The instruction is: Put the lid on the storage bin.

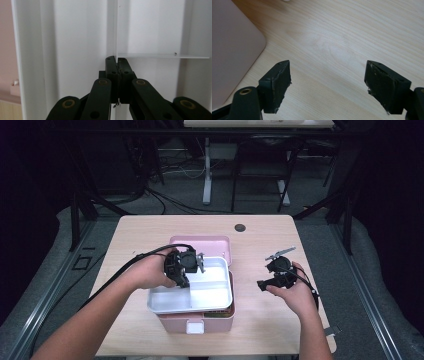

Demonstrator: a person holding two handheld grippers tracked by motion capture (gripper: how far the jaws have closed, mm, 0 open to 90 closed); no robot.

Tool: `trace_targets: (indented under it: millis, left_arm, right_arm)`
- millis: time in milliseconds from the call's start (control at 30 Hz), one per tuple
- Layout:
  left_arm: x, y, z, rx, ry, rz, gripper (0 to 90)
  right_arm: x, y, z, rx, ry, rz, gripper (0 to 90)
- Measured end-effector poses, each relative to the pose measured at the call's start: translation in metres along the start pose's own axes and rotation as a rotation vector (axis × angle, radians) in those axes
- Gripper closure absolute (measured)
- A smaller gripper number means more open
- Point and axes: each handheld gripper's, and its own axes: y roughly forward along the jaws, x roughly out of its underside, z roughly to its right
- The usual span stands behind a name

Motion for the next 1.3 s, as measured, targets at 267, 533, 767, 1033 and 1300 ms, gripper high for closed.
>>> trace_targets:
  millis: [267,533,767,1033,1300]
  left_arm:
    - [-0.008,0.012,0.001,0.016,0.029,-0.009,89.0]
    - [-0.011,0.019,0.003,0.024,0.045,-0.012,89.0]
    - [-0.013,0.025,0.005,0.029,0.053,-0.031,89.1]
    - [-0.016,0.034,0.005,0.033,0.060,-0.055,89.0]
    - [-0.017,0.039,0.005,0.033,0.059,-0.071,89.0]
  right_arm:
    - [0.000,0.001,0.000,0.003,-0.003,-0.007,21.0]
    - [0.000,0.001,0.000,0.003,-0.003,-0.006,21.0]
    - [0.000,0.001,0.000,0.003,-0.002,-0.004,21.0]
    - [0.000,0.002,0.000,0.004,-0.004,-0.004,21.0]
    - [0.000,0.003,0.000,0.002,-0.001,-0.003,21.0]
